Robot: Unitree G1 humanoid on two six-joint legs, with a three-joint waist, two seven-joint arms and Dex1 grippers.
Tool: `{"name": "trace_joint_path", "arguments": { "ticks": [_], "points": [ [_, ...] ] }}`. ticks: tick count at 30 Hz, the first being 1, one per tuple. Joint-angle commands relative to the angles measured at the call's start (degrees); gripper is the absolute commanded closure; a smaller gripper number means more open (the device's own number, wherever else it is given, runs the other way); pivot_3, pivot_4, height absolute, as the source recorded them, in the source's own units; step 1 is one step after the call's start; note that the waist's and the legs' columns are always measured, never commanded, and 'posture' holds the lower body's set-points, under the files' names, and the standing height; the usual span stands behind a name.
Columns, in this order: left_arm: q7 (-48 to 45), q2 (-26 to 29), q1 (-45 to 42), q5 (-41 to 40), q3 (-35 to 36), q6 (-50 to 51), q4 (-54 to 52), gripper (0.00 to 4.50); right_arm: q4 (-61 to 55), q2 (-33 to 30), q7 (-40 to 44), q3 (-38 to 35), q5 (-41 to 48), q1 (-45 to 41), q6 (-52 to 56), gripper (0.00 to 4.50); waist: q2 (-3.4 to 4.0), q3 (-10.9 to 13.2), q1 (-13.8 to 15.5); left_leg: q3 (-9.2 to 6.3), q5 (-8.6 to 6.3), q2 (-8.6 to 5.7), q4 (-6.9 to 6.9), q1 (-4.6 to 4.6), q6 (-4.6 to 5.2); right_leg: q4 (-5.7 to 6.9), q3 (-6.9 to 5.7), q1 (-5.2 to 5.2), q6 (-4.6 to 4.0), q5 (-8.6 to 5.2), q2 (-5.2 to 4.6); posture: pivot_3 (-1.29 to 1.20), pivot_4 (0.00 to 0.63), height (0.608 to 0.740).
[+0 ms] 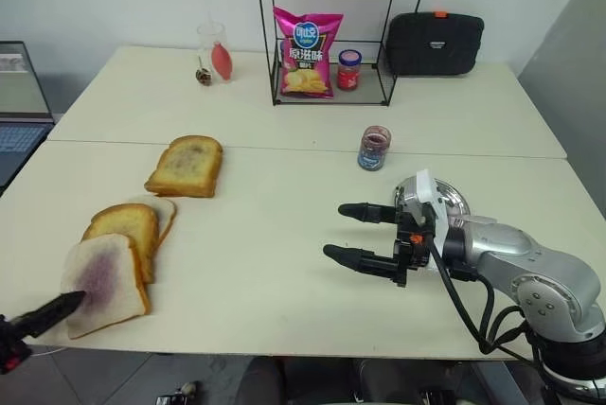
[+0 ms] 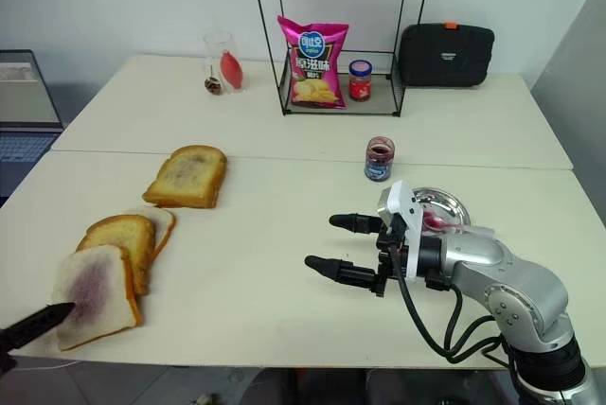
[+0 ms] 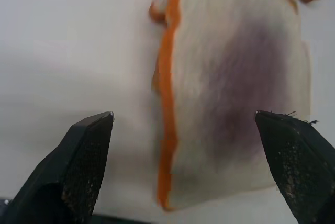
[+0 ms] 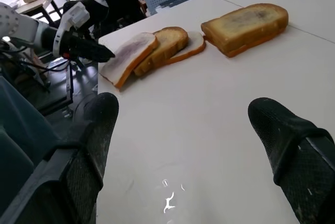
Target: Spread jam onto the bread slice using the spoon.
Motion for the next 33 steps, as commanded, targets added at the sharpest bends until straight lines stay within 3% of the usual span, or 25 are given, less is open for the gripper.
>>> {"name": "trace_joint_path", "arguments": {
  "ticks": [1, 6, 8, 18, 28, 30, 33],
  "points": [
    [-0.53, 0.62, -1.99, 0.71, -3.03, -3.27, 0.64, 0.02, -1.01, -0.39, -0.16, -0.54, 1.92, -1.54, 0.29, 0.0, -0.03, -0.02, 0.24, -0.02, 0.01, 0.02, 0.06, 0.01, 0.01, 0.01, -0.01, 0.02, -0.11, 0.0, 0.0, 0.0, 0.15, 0.74],
    [-1.72, 1.0, -4.35, 0.89, -6.82, -4.82, 2.29, 0.02, -1.45, -1.21, -0.55, -1.01, 2.93, -1.4, 0.92, 0.0, 0.09, 0.04, 0.54, 0.09, 0.05, 0.0, 0.23, 0.0, 0.08, 0.01, 0.05, 0.06, -0.05, 0.08, -0.02, 0.0, 0.15, 0.74],
    [-1.93, 1.22, -4.44, 1.3, -7.62, -5.33, 2.75, 0.3, -1.63, -1.59, -0.72, -1.04, 2.78, -1.26, 0.82, 0.0, 0.11, 0.04, 0.54, 0.12, 0.05, -0.03, 0.23, -0.02, 0.08, 0.01, 0.12, 0.07, 0.28, 0.27, -0.02, 0.0, 0.15, 0.74],
    [-3.61, 4.52, -6.36, 0.72, -6.73, -5.62, 6.53, 2.38, -2.44, -2.77, 0.59, -0.44, 2.13, -1.29, -1.32, 0.0, 0.08, 0.02, 0.47, 0.13, 0.05, 0.01, 0.21, -0.06, 0.08, 0.0, 0.04, -0.02, 0.0, 0.42, 0.04, 0.0, 0.15, 0.74],
    [-2.52, 5.36, -11.39, -0.85, -4.98, -3.89, 7.82, 4.16, -3.27, -4.87, 4.71, -1.75, 6.71, -1.57, -1.57, 0.0, 0.08, 0.02, 0.8, 0.1, 0.05, 0.04, 0.21, -0.08, 0.08, 0.01, -0.05, 0.0, -0.05, 0.41, 0.14, 0.0, 0.15, 0.74],
    [-1.18, 5.56, -13.89, -3.02, -3.42, -1.66, 6.98, 4.43, -3.26, -5.22, 4.48, -1.48, 6.2, -1.47, -2.02, 0.0, 0.07, 0.02, 0.9, 0.1, 0.05, 0.03, 0.22, -0.07, 0.09, 0.01, -0.06, 0.0, -0.03, 0.4, 0.14, 0.0, 0.15, 0.74],
    [1.15, 5.92, -17.43, -5.2, -2.18, 1.08, 6.28, 4.48, -3.21, -4.66, 2.93, -1.27, 5.27, -1.39, -2.38, 0.0, 0.01, -0.02, 1.17, 0.06, 0.05, 0.03, 0.27, -0.1, 0.09, 0.02, -0.11, 0.0, -0.02, 0.41, 0.2, 0.0, 0.15, 0.74]
  ]
}}
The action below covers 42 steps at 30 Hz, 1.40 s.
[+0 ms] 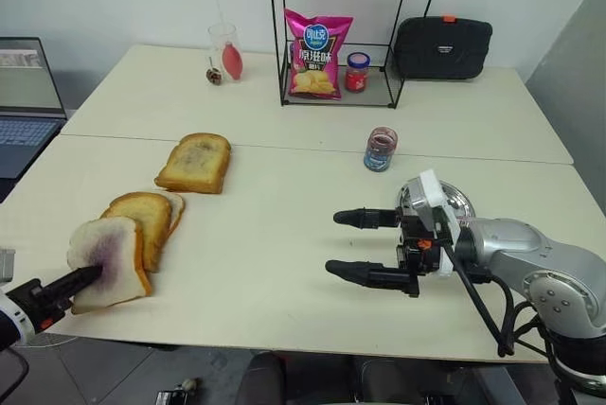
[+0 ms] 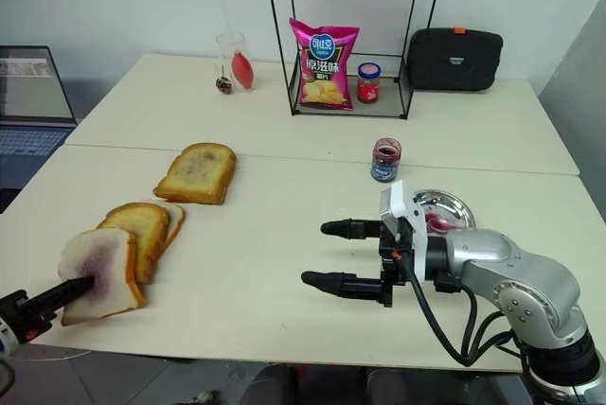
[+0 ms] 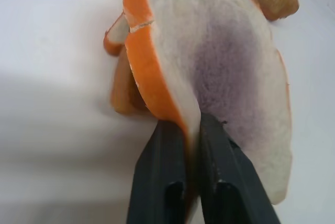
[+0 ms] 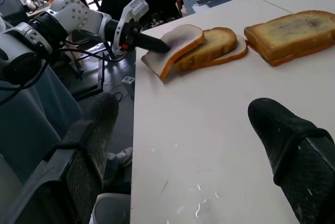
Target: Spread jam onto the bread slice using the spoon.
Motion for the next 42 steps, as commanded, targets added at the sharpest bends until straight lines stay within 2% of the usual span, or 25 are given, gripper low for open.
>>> {"name": "trace_joint_path", "arguments": {
  "ticks": [1, 8, 12, 14, 17, 19, 21, 24, 27, 29, 33, 36, 42],
  "points": [
    [3.11, 2.2, -4.53, -3.84, 3.81, 3.05, -2.28, 4.48, -1.99, 0.65, -2.13, -1.42, 0.26, -0.15, -1.58, 0.0, -0.02, -0.01, 0.03, 0.0, 0.0, 0.0, 0.0, 0.0, 0.0, 0.0, 0.0, 0.01, 0.0, 0.0, 0.01, 0.0, 0.15, 0.74],
    [6.83, 3.7, -9.62, -6.37, 3.21, 6.55, -5.29, 4.48, -4.38, 2.09, -8.0, -1.96, 0.13, 4.08, -1.75, 0.0, -0.03, -0.02, -0.1, 0.01, -0.02, -0.01, -0.05, -0.03, -0.03, -0.02, 0.16, 0.2, 0.0, 0.03, 0.04, 0.0, 0.15, 0.74],
    [7.17, 6.19, -15.89, -7.5, -0.77, 8.37, -6.12, 4.48, -4.98, 2.48, -10.27, -2.77, 0.77, 5.25, -1.91, 0.0, -0.12, -0.02, -0.07, 0.01, -0.02, 0.01, -0.06, -0.18, -0.03, 0.0, 0.05, 0.07, -0.01, 0.03, 0.12, 0.0, 0.15, 0.74],
    [7.04, 6.89, -20.49, -10.75, -3.08, 11.44, -8.08, 4.48, -5.38, 2.05, -10.88, -3.46, 0.94, 5.79, -1.83, 0.0, -0.07, 0.01, -0.01, 0.02, -0.02, 0.0, -0.05, -0.19, -0.03, 0.01, 0.05, 0.07, -0.01, 0.03, 0.15, 0.0, 0.15, 0.74],
    [5.93, 6.78, -31.42, -17.84, -10.05, 16.21, -12.26, 4.48, -6.92, 1.04, -12.62, -5.94, 2.2, 7.86, -1.23, 0.0, -0.22, 0.02, 0.53, -0.12, 0.0, -0.06, 0.15, -0.37, -0.04, 0.01, -0.12, 0.0, 0.04, 0.04, 0.15, 0.0, 0.15, 0.74],
    [6.11, 5.1, -36.53, -20.79, -14.17, 18.3, -13.9, 4.48, -8.11, 0.42, -13.97, -7.61, 3.16, 9.45, -0.95, 0.0, -0.25, -0.01, 0.47, -0.09, 0.01, -0.08, 0.19, -0.47, -0.05, 0.0, -0.07, 0.05, 0.12, 0.11, 0.14, 0.0, 0.15, 0.74],
    [4.82, 2.21, -40.8, -21.78, -21.66, 18.72, -16.26, 4.48, -10.09, -0.31, -16.35, -10.2, 4.15, 12.26, -0.75, 0.0, -0.21, 0.01, 0.18, -0.01, 0.01, -0.14, 0.2, -0.51, -0.05, -0.02, 0.04, 0.03, 0.21, 0.17, 0.12, 0.0, 0.15, 0.74],
    [1.37, -2.78, -44.55, -17.9, -34.43, 15.48, -17.75, 4.48, -13.98, -0.68, -21.07, -14.06, 3.68, 17.86, -1.27, 0.0, -0.11, -0.01, 0.18, 0.02, 0.01, -0.19, 0.15, -0.5, -0.05, -0.01, 0.09, 0.01, 0.23, 0.18, 0.1, 0.0, 0.15, 0.74],
    [-2.52, -8.05, -46.64, -9.0, -48.15, 8.04, -14.24, 4.48, -19.01, 0.56, -27.38, -17.96, 3.79, 24.11, -1.79, 0.0, -0.04, -0.03, 0.09, 0.01, 0.01, -0.09, 0.14, -0.51, -0.05, 0.03, 0.13, -0.08, 0.22, 0.18, 0.25, 0.0, 0.15, 0.74],
    [-5.14, -9.05, -46.44, -3.82, -54.12, 3.4, -12.6, 4.48, -21.53, 0.96, -30.23, -19.91, 4.31, 27.49, -2.35, 0.0, -0.02, -0.03, -0.14, -0.04, 0.02, -0.08, 0.14, -0.55, -0.05, 0.04, 0.1, -0.1, 0.19, 0.17, 0.29, 0.0, 0.15, 0.74],
    [-9.96, -14.31, -50.58, 11.79, -66.45, -13.05, 3.2, 4.48, -23.23, -0.08, -39.15, -17.9, 2.33, 34.15, -6.96, 0.0, 0.11, -0.08, 0.02, 0.02, 0.02, -0.11, 0.15, -0.51, -0.04, 0.04, 0.21, -0.1, 0.18, 0.17, 0.3, 0.0, 0.15, 0.74],
    [-12.6, -19.2, -53.33, 17.99, -70.68, -20.51, 12.53, 4.48, -23.23, -1.27, -44.06, -16.29, 2.46, 37.44, -11.34, 0.0, 0.11, -0.08, 0.13, 0.06, 0.07, -0.21, 0.17, -0.52, 0.05, -0.02, 0.22, -0.05, 0.2, 0.17, 0.26, 0.0, 0.15, 0.74],
    [-13.02, -27.53, -58.13, 26.13, -70.53, -30.32, 26.59, 4.48, -23.23, -6.89, -50.44, -13.4, 3.19, 43.6, -20.66, 0.0, 0.08, -0.07, 0.25, 0.08, 0.12, -0.31, 0.39, -0.73, 0.14, -0.06, 0.28, -0.06, 0.35, 0.25, 0.21, 0.0, 0.15, 0.74]
  ]
}}
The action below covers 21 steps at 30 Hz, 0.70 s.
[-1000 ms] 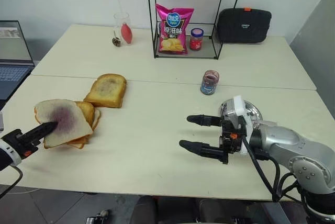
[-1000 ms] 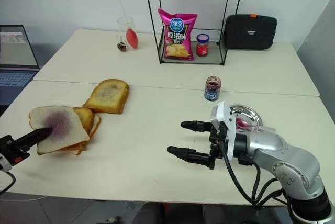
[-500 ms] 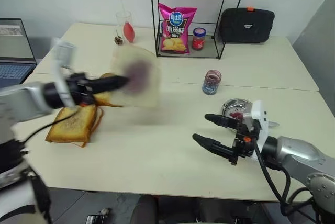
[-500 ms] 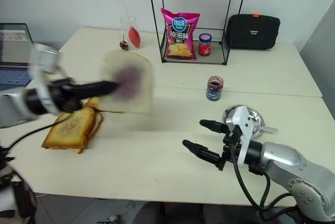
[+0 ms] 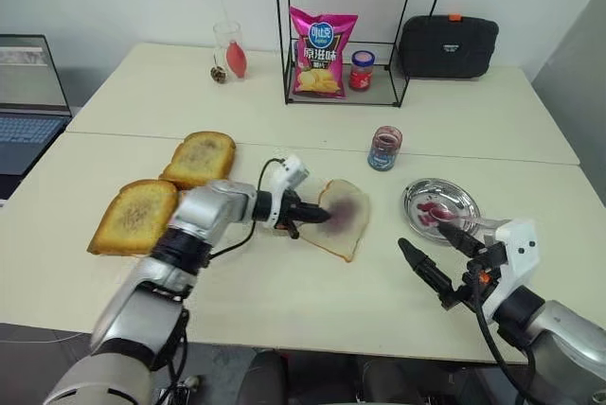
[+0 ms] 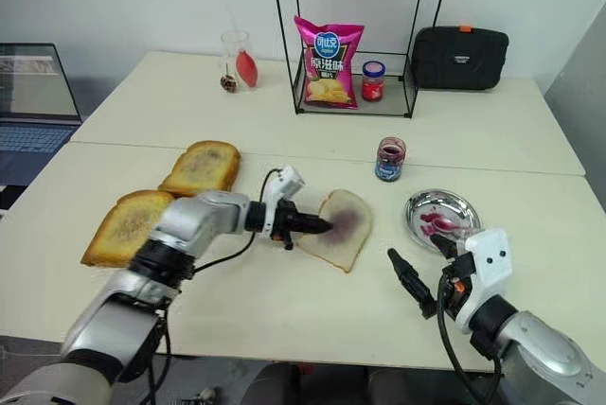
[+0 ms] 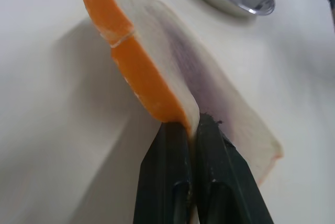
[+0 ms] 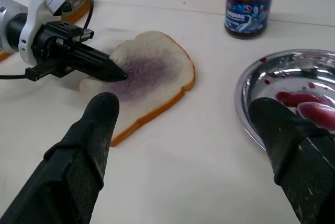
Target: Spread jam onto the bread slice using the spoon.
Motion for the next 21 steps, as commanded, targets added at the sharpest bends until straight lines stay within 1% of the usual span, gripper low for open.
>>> {"name": "trace_joint_path", "arguments": {
  "ticks": [1, 4, 5, 6, 7, 8, 14, 15, 17, 18, 19, 21],
  "points": [
    [1.26, -4.11, -3.6, 4.82, 0.93, -6.55, 6.51, 4.24, -4.73, -3.13, -3.99, 0.78, 0.68, 3.27, -7.04, 0.0, -0.01, -0.01, 0.03, -0.02, 0.0, 0.0, 0.0, -0.02, 0.0, -0.01, -0.01, 0.0, 0.01, 0.01, 0.0, 0.0, 0.15, 0.74],
    [3.43, -6.39, -5.43, 6.72, 3.43, -9.33, 11.3, 3.63, -4.73, -4.96, -6.91, 1.25, -0.18, 7.79, -12.16, 0.0, -0.01, -0.03, 0.32, -0.07, 0.01, -0.02, 0.01, -0.04, 0.02, 0.0, -0.05, 0.01, 0.02, 0.01, 0.0, 0.0, 0.15, 0.74],
    [2.47, -6.39, -5.68, 7.08, 3.74, -9.36, 11.76, 3.31, -4.73, -5.64, -7.44, 1.48, -0.59, 9.2, -13.66, 0.0, -0.01, -0.03, 0.29, -0.08, 0.02, -0.02, 0.03, -0.05, 0.03, 0.01, -0.06, 0.02, 0.04, 0.02, -0.01, 0.0, 0.15, 0.74],
    [1.65, -6.3, -5.81, 7.62, 3.83, -9.48, 12.09, 3.2, -4.73, -6.21, -7.91, 1.77, -1.0, 10.46, -15.0, 0.0, -0.01, -0.03, 0.25, -0.08, 0.02, -0.02, 0.07, -0.06, 0.04, 0.02, -0.06, 0.02, 0.08, 0.03, 0.0, 0.0, 0.15, 0.74],
    [1.11, -6.09, -5.8, 8.31, 3.75, -9.67, 12.32, 2.89, -4.73, -6.66, -8.32, 2.08, -1.37, 11.57, -16.18, 0.0, -0.01, -0.03, 0.12, -0.07, 0.03, -0.02, 0.07, -0.05, 0.05, 0.02, -0.04, 0.02, 0.1, 0.03, 0.0, 0.0, 0.15, 0.74],
    [0.55, -5.82, -5.73, 8.98, 3.59, -9.84, 12.52, 2.76, -4.73, -7.08, -8.74, 2.4, -1.73, 12.57, -17.29, 0.0, 0.0, -0.04, 0.05, -0.07, 0.04, -0.02, 0.08, -0.05, 0.06, 0.03, -0.03, 0.02, 0.15, 0.05, 0.0, 0.0, 0.15, 0.74],
    [0.18, -3.11, -5.97, 12.59, 4.11, -10.43, 12.35, 1.56, -4.73, -8.16, -11.78, 2.57, -3.89, 20.9, -24.31, 0.0, -0.01, -0.06, -0.23, -0.05, 0.14, 0.0, 0.14, -0.02, 0.22, 0.05, 0.01, 0.04, 0.35, 0.11, 0.03, 0.0, 0.15, 0.74],
    [0.06, -2.03, -6.25, 13.26, 4.16, -10.87, 12.11, 1.33, -4.73, -7.06, -12.93, 1.99, -3.58, 22.92, -25.72, 0.0, -0.01, -0.06, -0.28, -0.04, 0.17, 0.03, 0.15, 0.0, 0.27, 0.05, 0.03, 0.04, 0.35, 0.16, 0.05, 0.0, 0.15, 0.74],
    [-0.77, -0.24, -6.81, 14.0, 4.61, -12.34, 11.1, 1.0, -4.73, -3.68, -15.84, 0.05, -1.76, 25.98, -27.5, 0.0, 0.0, -0.06, -0.34, -0.03, 0.21, 0.03, 0.14, 0.02, 0.34, 0.06, 0.06, 0.04, 0.39, 0.22, 0.06, 0.0, 0.15, 0.74],
    [-1.11, 0.2, -7.02, 14.06, 4.94, -12.6, 10.54, 0.74, -4.73, -2.46, -16.85, -0.8, -1.03, 27.01, -28.01, 0.0, 0.0, -0.06, -0.32, -0.03, 0.24, 0.06, 0.14, 0.05, 0.39, 0.07, 0.08, 0.04, 0.37, 0.27, 0.08, 0.0, 0.15, 0.74],
    [-2.7, 0.5, -7.38, 13.06, 5.78, -13.68, 8.15, 0.57, -4.45, 0.58, -19.24, -2.26, 1.02, 27.04, -27.42, 0.0, 0.01, -0.07, -0.33, -0.05, 0.26, 0.07, 0.12, 0.05, 0.42, 0.07, 0.04, 0.04, 0.36, 0.27, 0.08, 0.0, 0.15, 0.74],
    [-5.19, 0.68, -7.77, 11.71, 6.74, -14.32, 4.57, 0.21, -3.82, 4.3, -21.68, -3.87, 4.02, 26.62, -26.61, 0.0, 0.01, -0.07, -0.15, -0.03, 0.27, 0.1, 0.12, 0.04, 0.43, 0.08, 0.05, 0.03, 0.35, 0.3, 0.1, 0.0, 0.15, 0.74]
  ]
}}
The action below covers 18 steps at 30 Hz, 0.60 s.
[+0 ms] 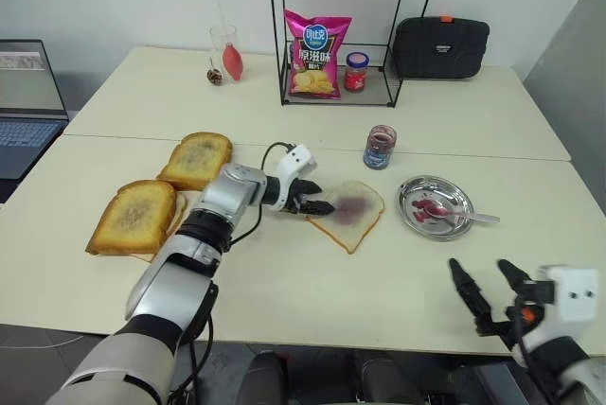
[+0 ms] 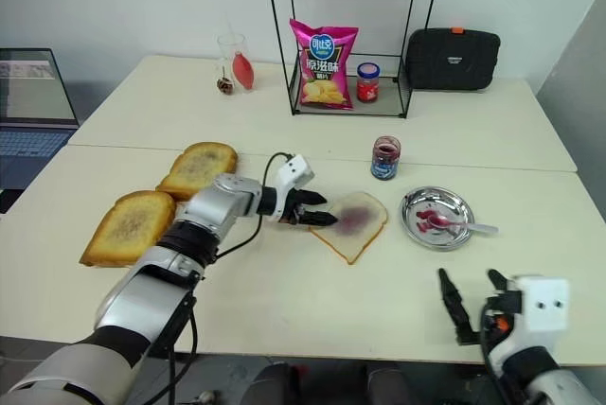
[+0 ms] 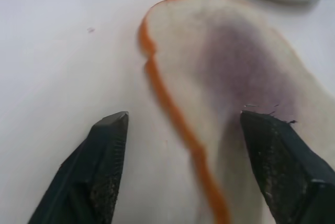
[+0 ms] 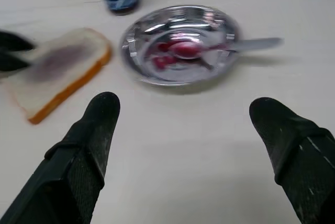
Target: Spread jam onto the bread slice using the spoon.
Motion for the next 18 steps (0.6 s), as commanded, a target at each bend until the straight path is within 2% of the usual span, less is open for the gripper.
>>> {"name": "trace_joint_path", "arguments": {
  "ticks": [1, 5, 10, 18],
  "points": [
    [-5.25, 0.23, -1.85, -2.22, 2.54, -3.1, -8.81, 0.02, -3.26, 5.59, -4.59, -4.03, 5.98, -1.58, -0.38, 0.0, 0.01, 0.0, 0.24, -0.02, 0.0, 0.01, 0.02, -0.06, 0.0, 0.0, -0.04, -0.03, 0.0, 0.0, 0.0, 0.0, 0.15, 0.74],
    [-15.53, 0.69, 0.69, -6.95, 2.54, -4.37, -19.73, 0.02, 1.57, 10.34, -4.59, -4.58, 14.15, -7.86, -0.53, 0.0, 0.0, 0.0, 0.39, 0.09, 0.0, -0.04, 0.22, -0.19, -0.01, -0.1, 0.05, -0.01, 0.05, 0.04, -0.1, 0.0, 0.15, 0.74],
    [-21.85, 1.29, 1.36, -9.21, 2.41, -5.18, -23.37, 0.02, 7.74, 14.76, -4.16, -5.99, 23.29, -16.46, -0.87, 0.0, 0.09, -0.05, 0.22, 0.1, 0.0, -0.01, 0.26, -0.14, 0.0, -0.04, 0.09, -0.01, 0.04, 0.05, -0.05, 0.0, 0.15, 0.74],
    [-22.98, -0.09, 2.42, -8.84, 2.19, -7.03, -24.65, 0.02, 21.56, 20.43, -1.96, -6.6, 26.83, -29.47, 1.97, 0.0, 0.38, -0.07, 0.13, 0.08, 0.04, 0.01, 0.46, -0.14, 0.07, 0.01, 0.1, 0.02, -0.03, 0.19, 0.0, 0.0, 0.15, 0.74]
  ]
}}
